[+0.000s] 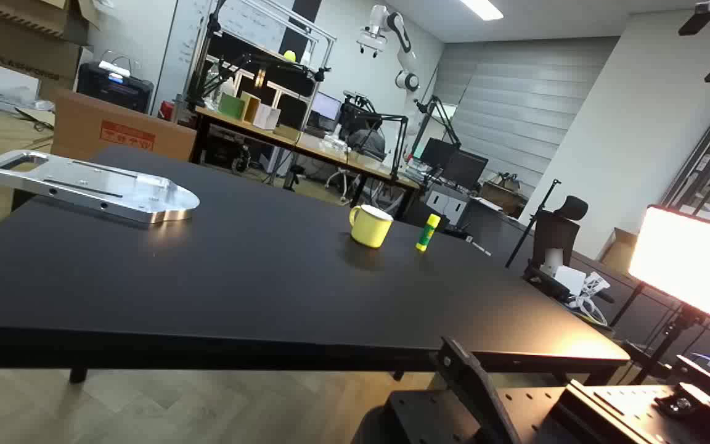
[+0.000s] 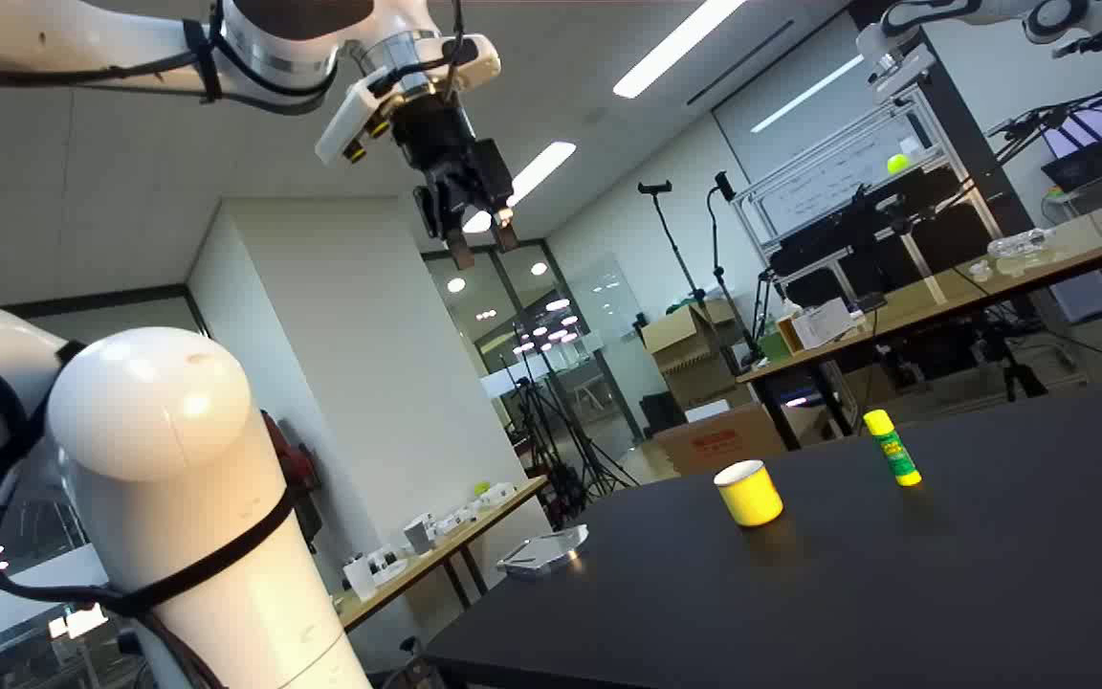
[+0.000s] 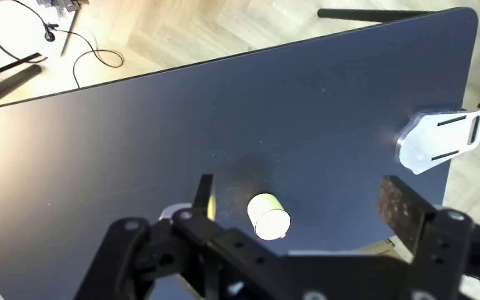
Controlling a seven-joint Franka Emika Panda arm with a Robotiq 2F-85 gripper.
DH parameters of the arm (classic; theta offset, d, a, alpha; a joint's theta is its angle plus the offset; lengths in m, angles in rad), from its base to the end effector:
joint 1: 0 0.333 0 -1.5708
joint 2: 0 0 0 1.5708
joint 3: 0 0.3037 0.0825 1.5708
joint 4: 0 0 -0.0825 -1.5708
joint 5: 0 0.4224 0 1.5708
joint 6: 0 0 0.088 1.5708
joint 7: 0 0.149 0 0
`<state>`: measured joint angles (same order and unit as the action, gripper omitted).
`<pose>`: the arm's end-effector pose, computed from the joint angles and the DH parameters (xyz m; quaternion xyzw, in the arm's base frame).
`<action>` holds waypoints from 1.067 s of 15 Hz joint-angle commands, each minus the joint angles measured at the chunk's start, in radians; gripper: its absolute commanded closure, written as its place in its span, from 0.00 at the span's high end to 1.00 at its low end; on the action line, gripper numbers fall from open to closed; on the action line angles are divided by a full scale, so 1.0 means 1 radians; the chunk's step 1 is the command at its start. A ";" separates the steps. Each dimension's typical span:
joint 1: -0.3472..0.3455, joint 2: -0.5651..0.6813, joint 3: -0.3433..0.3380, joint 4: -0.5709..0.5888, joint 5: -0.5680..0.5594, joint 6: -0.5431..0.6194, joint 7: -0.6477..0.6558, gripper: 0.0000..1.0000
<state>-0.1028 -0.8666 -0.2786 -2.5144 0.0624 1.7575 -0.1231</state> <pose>0.3346 -0.1259 0.4952 -0.9857 0.0896 -0.0711 0.1241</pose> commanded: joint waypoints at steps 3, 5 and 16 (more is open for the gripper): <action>-0.019 0.004 0.013 0.003 0.012 -0.002 -0.013 1.00; -0.019 0.004 0.013 0.003 0.012 -0.002 -0.013 1.00; 0.005 0.189 -0.023 0.055 -0.003 0.192 -0.081 1.00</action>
<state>-0.1054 -0.8288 -0.2816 -2.5140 0.0597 1.8356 -0.1531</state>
